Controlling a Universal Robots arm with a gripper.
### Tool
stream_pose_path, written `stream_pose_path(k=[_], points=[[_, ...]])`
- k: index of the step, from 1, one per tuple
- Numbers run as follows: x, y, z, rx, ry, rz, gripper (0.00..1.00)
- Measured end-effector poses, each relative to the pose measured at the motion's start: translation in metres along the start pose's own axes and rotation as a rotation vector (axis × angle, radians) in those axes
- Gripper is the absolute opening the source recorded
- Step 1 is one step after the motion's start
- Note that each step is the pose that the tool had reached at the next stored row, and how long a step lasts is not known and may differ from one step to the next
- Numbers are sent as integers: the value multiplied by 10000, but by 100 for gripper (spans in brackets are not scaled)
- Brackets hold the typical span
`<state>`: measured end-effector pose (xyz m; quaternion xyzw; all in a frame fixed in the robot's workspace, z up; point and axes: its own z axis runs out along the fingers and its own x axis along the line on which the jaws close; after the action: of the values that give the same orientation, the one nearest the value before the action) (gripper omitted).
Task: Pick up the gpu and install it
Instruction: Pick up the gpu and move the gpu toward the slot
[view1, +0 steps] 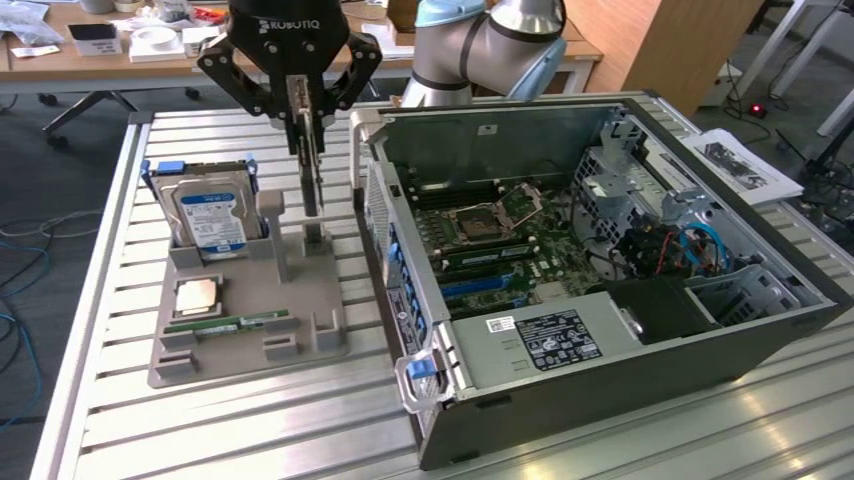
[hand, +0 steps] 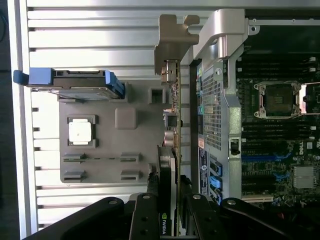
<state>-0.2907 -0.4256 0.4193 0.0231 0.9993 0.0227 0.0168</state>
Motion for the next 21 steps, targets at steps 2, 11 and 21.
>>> stream_pose_path(k=[2,11,21], points=[[0,0,-1,0,1,0,27],[-26,2,0,0,1,0,27],[-192,9,6,-4,2,0,27]])
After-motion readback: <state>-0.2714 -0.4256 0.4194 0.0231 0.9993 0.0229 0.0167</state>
